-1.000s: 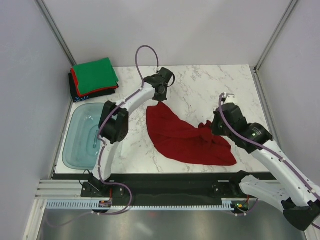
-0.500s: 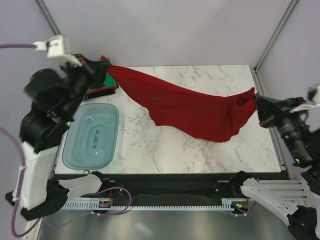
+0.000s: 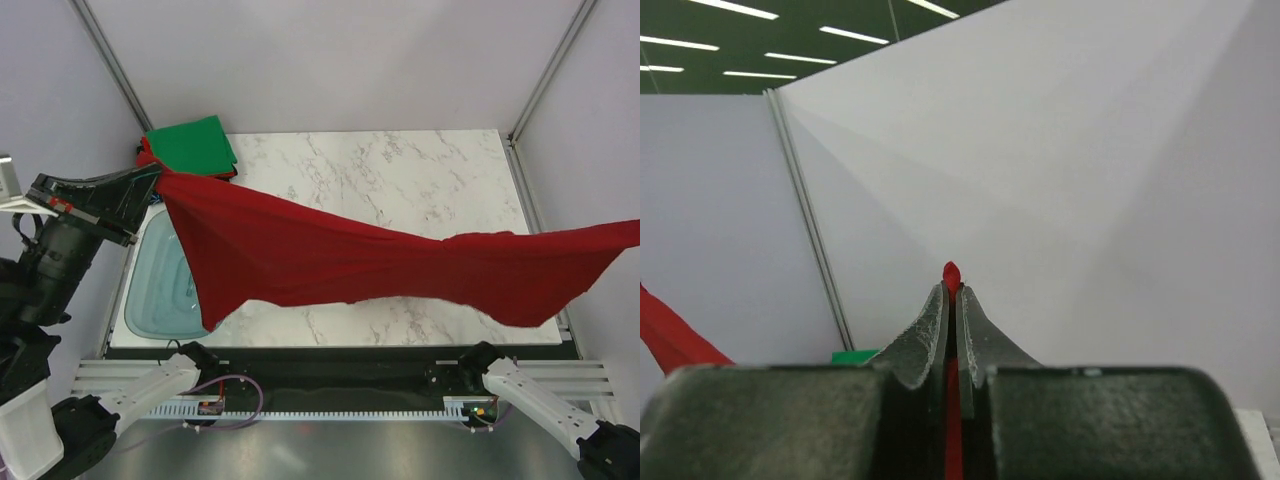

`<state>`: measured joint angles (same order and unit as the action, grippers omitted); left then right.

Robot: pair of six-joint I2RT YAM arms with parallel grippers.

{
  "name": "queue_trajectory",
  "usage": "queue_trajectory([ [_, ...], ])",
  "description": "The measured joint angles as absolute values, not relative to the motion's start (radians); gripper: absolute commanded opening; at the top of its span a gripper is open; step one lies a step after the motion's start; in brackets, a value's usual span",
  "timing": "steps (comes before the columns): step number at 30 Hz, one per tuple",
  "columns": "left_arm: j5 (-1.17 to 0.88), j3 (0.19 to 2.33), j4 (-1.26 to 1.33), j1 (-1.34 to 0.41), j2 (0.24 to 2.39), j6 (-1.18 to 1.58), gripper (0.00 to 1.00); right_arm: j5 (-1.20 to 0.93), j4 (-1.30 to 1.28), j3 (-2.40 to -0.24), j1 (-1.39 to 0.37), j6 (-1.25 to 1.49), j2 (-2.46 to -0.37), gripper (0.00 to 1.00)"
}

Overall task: Fold and stack the t-shirts
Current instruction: Flatten the tshirt out

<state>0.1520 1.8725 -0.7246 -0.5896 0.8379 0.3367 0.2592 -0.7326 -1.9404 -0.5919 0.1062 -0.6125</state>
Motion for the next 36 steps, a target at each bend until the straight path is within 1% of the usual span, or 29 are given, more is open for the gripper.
queue_trajectory([
  [10,-0.029,1.899,-0.641,-0.586,0.787,0.321,0.02,0.150,-0.743,-2.244,-0.588,0.054,-0.722,0.00],
  [13,-0.068,1.898,-0.590,-0.574,0.764,0.320,0.02,0.138,-0.736,-2.299,-0.585,0.019,-0.732,0.00],
  [16,-0.085,1.887,-0.527,-0.561,0.750,0.320,0.02,0.173,-0.704,-2.305,-0.584,-0.052,-0.730,0.00],
  [19,-0.077,1.873,-0.481,-0.558,0.758,0.319,0.02,0.263,-0.588,-2.191,-0.598,-0.138,-0.709,0.00],
  [22,-0.024,1.851,-0.447,-0.558,0.799,0.312,0.02,0.377,-0.488,-2.045,-0.663,-0.217,-0.712,0.00],
  [24,0.028,1.829,-0.436,-0.557,0.843,0.311,0.02,0.487,-0.390,-1.896,-0.742,-0.305,-0.721,0.00],
  [26,0.089,1.794,-0.429,-0.556,0.905,0.310,0.02,0.627,-0.189,-1.683,-0.825,-0.441,-0.743,0.00],
  [28,0.150,1.738,-0.411,-0.555,0.982,0.310,0.02,0.713,-0.046,-1.529,-0.851,-0.569,-0.816,0.00],
  [29,0.164,1.703,-0.398,-0.547,1.023,0.310,0.02,0.737,0.015,-1.475,-0.842,-0.625,-0.884,0.00],
  [31,0.176,1.639,-0.388,-0.523,1.115,0.309,0.02,0.745,0.076,-1.435,-0.795,-0.675,-1.037,0.00],
  [33,0.168,1.599,-0.385,-0.478,1.244,0.313,0.02,0.693,0.083,-1.435,-0.688,-0.662,-1.201,0.00],
  [36,0.149,1.585,-0.389,-0.396,1.474,0.340,0.02,0.582,0.036,-1.498,-0.460,-0.545,-1.462,0.00],
])
